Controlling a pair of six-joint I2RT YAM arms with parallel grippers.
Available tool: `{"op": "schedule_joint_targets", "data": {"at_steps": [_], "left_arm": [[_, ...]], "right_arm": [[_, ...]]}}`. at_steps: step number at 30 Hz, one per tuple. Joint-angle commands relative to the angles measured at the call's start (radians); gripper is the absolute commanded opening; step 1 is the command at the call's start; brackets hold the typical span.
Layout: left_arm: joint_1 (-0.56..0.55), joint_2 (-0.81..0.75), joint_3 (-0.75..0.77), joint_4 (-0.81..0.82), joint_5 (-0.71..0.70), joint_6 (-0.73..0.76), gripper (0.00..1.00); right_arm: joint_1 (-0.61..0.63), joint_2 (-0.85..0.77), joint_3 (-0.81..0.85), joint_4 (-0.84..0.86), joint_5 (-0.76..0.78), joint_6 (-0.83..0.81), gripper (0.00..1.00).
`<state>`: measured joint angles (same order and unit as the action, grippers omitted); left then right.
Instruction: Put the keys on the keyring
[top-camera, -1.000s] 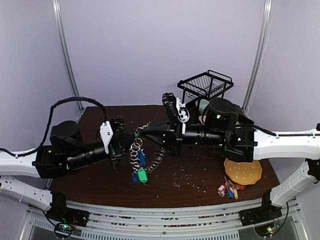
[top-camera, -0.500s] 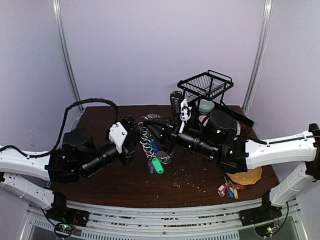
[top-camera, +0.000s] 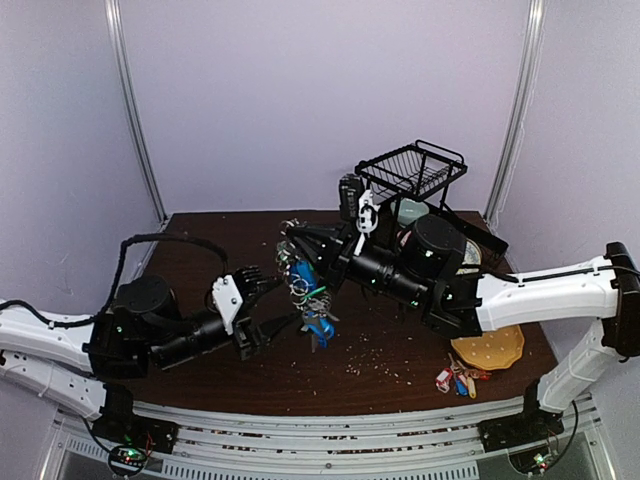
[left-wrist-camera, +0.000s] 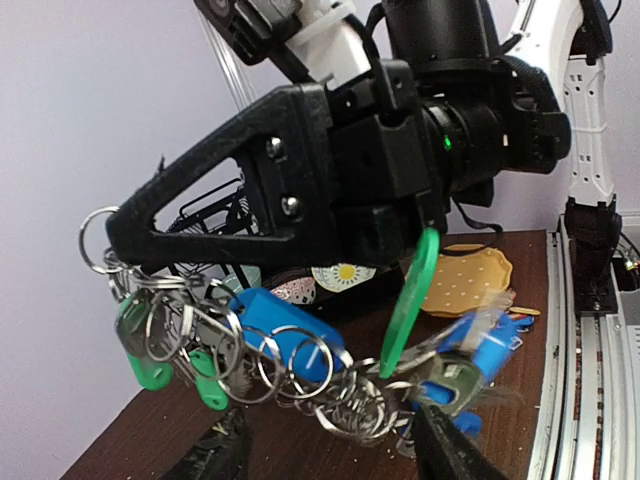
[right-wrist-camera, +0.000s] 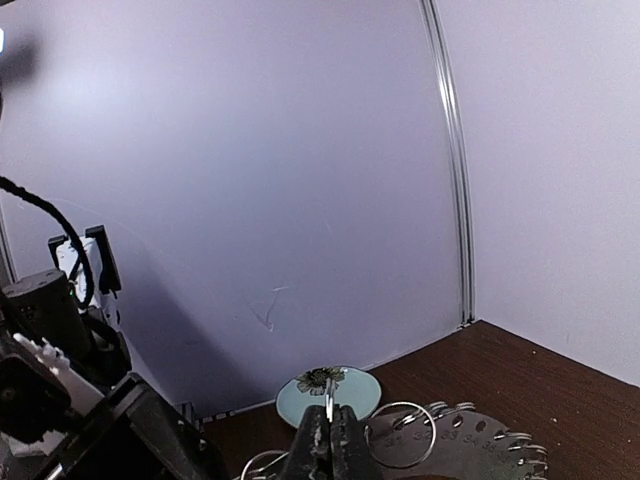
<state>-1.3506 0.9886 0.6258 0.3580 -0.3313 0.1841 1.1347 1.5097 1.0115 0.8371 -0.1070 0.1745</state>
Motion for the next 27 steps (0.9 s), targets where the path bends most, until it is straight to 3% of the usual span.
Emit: {"op": "schedule_joint_targets", "data": {"at_steps": [1,5,9,11,17,20,23,27], "left_arm": [[0.014,-0.164,-0.027,-0.084,0.134,0.004,0.62],[0.076,-0.285,-0.041,-0.115,0.251,-0.052,0.62],[0.167,-0.267,0.032,-0.145,0.265,-0.151,0.36],[0.181,-0.223,0.096,-0.207,0.313,-0.158,0.29],[0.182,-0.136,0.180,-0.271,0.525,-0.147,0.25],[0.182,-0.130,0.177,-0.270,0.609,-0.130,0.28],[0.183,-0.120,0.189,-0.291,0.581,-0.127,0.28],[0.183,-0.124,0.187,-0.294,0.507,-0.127,0.14]], "right_arm": [[-0.007,-0.066,0.003,-0.017,-0.156,-0.109,0.00],[-0.010,-0.084,-0.001,-0.049,-0.294,-0.157,0.00],[-0.011,-0.090,0.006,-0.084,-0.421,-0.203,0.00],[-0.010,-0.095,0.009,-0.105,-0.430,-0.220,0.00],[-0.009,-0.101,0.001,-0.103,-0.438,-0.220,0.00],[-0.009,-0.103,-0.005,-0.087,-0.439,-0.212,0.00],[-0.010,-0.103,-0.004,-0.079,-0.461,-0.210,0.00],[-0.009,-0.107,-0.004,-0.088,-0.475,-0.221,0.00]]}}
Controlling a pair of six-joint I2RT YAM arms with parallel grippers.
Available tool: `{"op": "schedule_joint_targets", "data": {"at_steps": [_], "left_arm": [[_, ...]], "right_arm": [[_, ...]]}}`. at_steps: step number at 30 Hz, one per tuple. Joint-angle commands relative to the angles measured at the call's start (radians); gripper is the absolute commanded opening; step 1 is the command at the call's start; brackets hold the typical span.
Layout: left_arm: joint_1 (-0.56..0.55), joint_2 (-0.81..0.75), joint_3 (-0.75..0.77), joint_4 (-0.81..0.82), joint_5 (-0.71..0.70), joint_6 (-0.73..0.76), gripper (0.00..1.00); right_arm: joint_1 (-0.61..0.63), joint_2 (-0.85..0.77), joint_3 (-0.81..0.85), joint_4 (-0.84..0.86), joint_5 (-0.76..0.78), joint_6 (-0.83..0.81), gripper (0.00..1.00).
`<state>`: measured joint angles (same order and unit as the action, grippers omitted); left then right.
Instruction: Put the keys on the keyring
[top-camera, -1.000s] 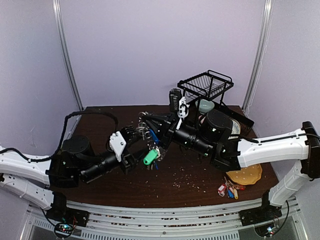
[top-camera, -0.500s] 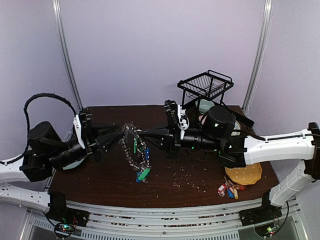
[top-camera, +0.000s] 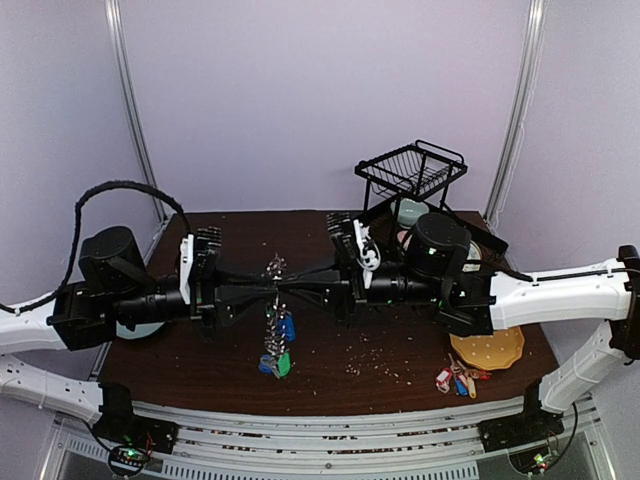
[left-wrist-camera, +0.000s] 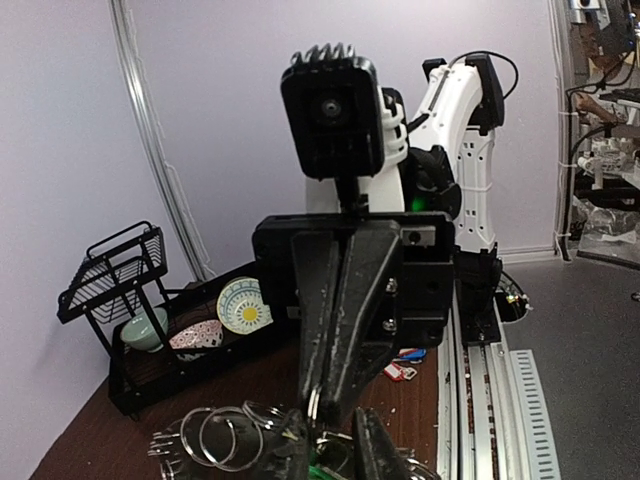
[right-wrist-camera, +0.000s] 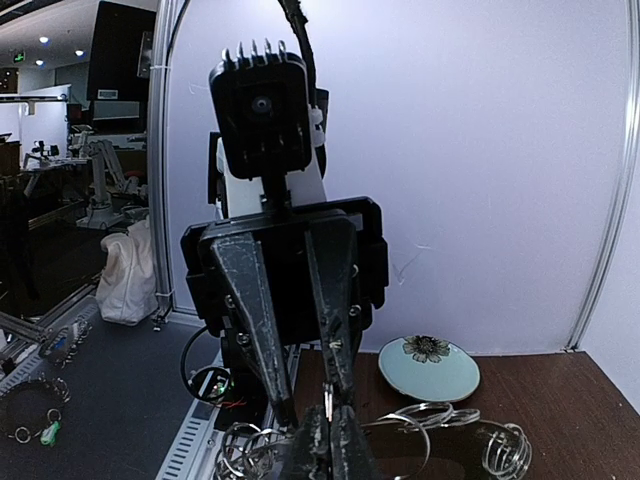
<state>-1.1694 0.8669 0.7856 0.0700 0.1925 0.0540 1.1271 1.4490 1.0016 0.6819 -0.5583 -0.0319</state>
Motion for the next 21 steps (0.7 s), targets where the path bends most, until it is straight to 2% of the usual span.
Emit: {"op": "schedule_joint_targets", "data": {"at_steps": [1,4,8,11,13,15,18,21], "left_arm": [[0.002,-0.006,0.024,-0.002,-0.027,0.003,0.13],[0.002,-0.013,0.021,-0.001,-0.049,0.003,0.00],[0.002,-0.009,0.021,-0.021,-0.067,0.011,0.00],[0.002,-0.014,0.025,-0.032,-0.117,0.017,0.00],[0.002,-0.011,0.041,-0.066,-0.188,0.031,0.00],[0.002,0.004,0.075,-0.126,-0.224,0.054,0.00],[0.001,0.041,0.146,-0.235,-0.245,0.087,0.00],[0.002,0.091,0.208,-0.312,-0.249,0.111,0.00]], "right_arm": [[-0.003,-0.047,0.005,0.067,-0.028,-0.016,0.00],[-0.002,-0.048,0.008,0.065,-0.037,-0.017,0.00],[-0.001,-0.053,0.008,0.059,-0.038,-0.027,0.00],[-0.003,-0.064,0.016,-0.007,-0.017,-0.065,0.00],[-0.005,-0.080,0.039,-0.131,0.014,-0.132,0.15],[-0.007,-0.090,0.093,-0.332,0.030,-0.240,0.26],[-0.010,-0.077,0.192,-0.590,0.104,-0.349,0.30],[-0.011,-0.047,0.267,-0.715,0.154,-0.391,0.31]]}}
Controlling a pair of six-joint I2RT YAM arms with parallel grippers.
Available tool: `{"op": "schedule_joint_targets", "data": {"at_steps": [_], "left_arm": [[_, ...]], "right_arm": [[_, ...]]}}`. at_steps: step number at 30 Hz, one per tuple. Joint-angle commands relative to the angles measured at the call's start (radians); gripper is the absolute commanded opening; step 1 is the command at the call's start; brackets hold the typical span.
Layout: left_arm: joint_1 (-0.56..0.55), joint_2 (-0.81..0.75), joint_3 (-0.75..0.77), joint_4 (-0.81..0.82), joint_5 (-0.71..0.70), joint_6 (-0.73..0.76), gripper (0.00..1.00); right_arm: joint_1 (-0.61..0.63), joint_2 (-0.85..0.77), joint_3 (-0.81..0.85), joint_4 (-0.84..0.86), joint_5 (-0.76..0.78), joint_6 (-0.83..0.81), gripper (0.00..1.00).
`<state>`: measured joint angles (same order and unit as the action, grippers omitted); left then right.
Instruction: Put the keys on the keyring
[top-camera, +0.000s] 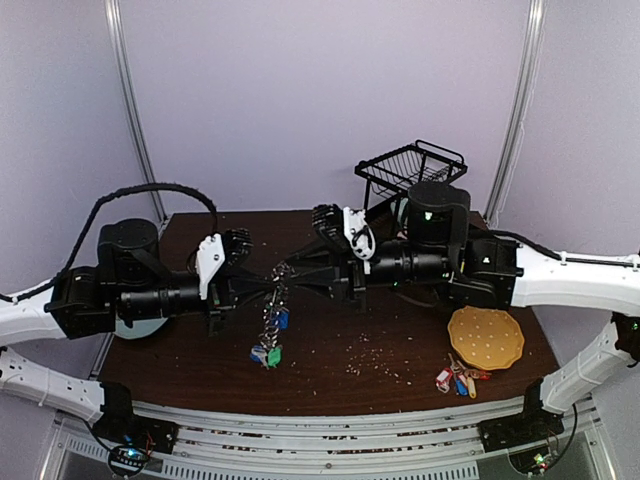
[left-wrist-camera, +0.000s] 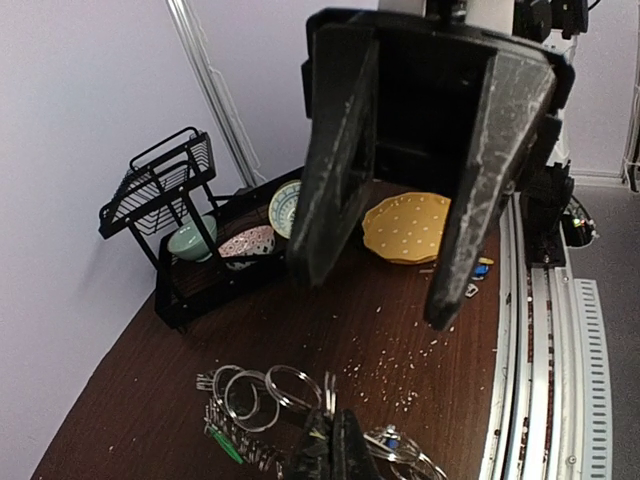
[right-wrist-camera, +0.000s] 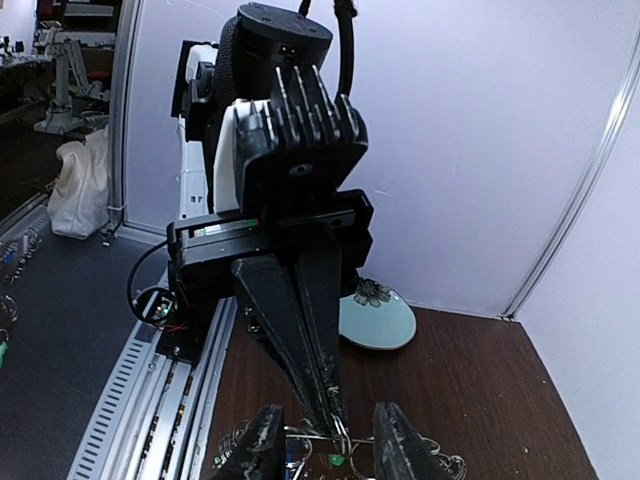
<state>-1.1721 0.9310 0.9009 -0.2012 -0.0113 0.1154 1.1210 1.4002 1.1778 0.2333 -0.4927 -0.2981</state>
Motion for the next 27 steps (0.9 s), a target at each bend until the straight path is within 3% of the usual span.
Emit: {"op": "schedule_joint_targets", "data": {"at_steps": [1,8,18,27], "left_arm": [[0.004,0.039,0.108,-0.052,-0.043,0.055,0.00],[0.005,0.063,0.138,-0.053,-0.038,0.076,0.00],[0.004,0.063,0.133,-0.038,-0.006,0.081,0.00],[0.005,0.069,0.135,-0.046,0.006,0.086,0.00]], "right_arm": [[-0.005,0.016,0.116,-0.283,0.101,-0.128,0.31],[-0.006,0.070,0.183,-0.345,0.094,-0.167,0.20],[-0.005,0.092,0.197,-0.361,0.110,-0.174,0.13],[-0.004,0.107,0.214,-0.356,0.094,-0.171,0.17]]}}
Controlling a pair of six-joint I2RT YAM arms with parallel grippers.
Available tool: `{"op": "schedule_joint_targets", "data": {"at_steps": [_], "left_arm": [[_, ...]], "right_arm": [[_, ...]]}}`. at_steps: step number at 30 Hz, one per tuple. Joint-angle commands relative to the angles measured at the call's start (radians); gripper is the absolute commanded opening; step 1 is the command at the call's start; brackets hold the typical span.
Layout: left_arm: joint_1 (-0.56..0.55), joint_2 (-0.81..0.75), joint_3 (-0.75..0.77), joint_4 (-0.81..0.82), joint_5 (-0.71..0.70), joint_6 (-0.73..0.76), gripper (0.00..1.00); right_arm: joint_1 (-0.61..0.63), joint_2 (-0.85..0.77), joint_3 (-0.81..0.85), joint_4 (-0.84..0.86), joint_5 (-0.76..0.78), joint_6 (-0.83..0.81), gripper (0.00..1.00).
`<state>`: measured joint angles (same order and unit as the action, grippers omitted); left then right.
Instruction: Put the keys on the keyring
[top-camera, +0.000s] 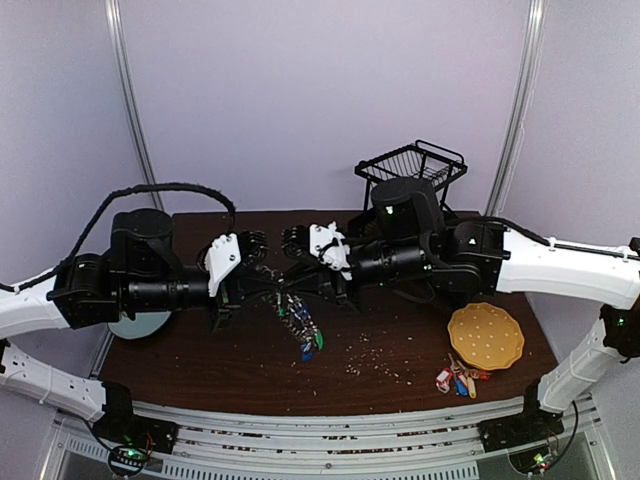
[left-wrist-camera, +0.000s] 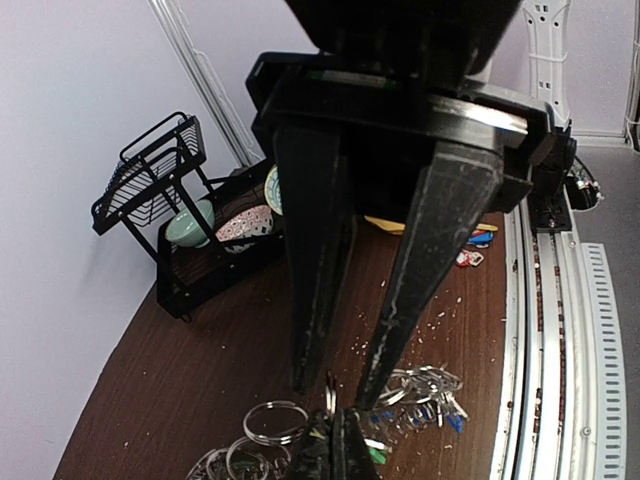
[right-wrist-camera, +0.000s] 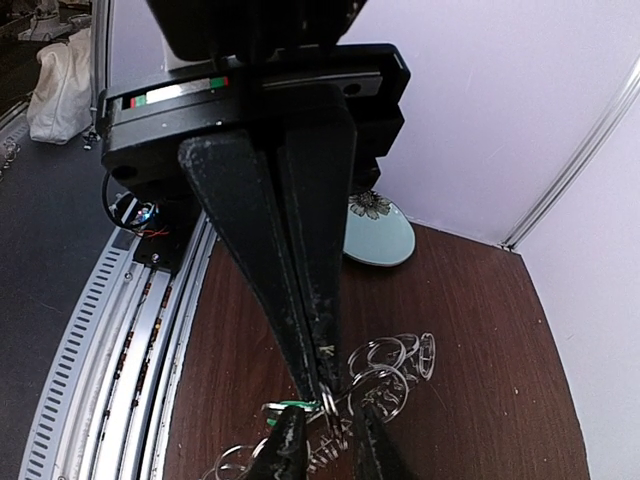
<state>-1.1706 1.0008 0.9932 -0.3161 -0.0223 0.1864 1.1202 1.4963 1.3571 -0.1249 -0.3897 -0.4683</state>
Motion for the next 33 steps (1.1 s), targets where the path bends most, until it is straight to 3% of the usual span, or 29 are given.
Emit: {"op": "schedule_joint_targets", "data": {"at_steps": [1,7,13,20,24,27,33], "left_arm": [[0.003,-0.001,0.043,0.067,0.017,0.016,0.00],[0.003,0.004,0.043,0.062,0.025,0.017,0.00],[0.003,0.022,0.052,0.034,0.020,0.023,0.00],[0.003,0.028,0.063,0.035,0.027,0.025,0.00],[0.003,0.020,0.059,0.046,0.033,0.023,0.00],[0.003,0.006,0.048,0.059,0.033,0.021,0.00],[0.003,0.008,0.047,0.060,0.037,0.022,0.00]], "right_arm": [[-0.005,0.012,0.037,0.000,-0.009,-0.001,0.18],[-0.004,0.018,0.052,-0.021,-0.005,-0.007,0.05],[-0.004,0.013,0.065,-0.056,0.013,-0.018,0.15],[0.000,0.024,0.075,-0.080,-0.014,-0.027,0.00],[0.001,0.027,0.071,-0.092,0.006,-0.036,0.00],[0.000,0.027,0.072,-0.110,0.023,-0.050,0.14],[0.000,0.028,0.076,-0.108,0.020,-0.055,0.09]]}}
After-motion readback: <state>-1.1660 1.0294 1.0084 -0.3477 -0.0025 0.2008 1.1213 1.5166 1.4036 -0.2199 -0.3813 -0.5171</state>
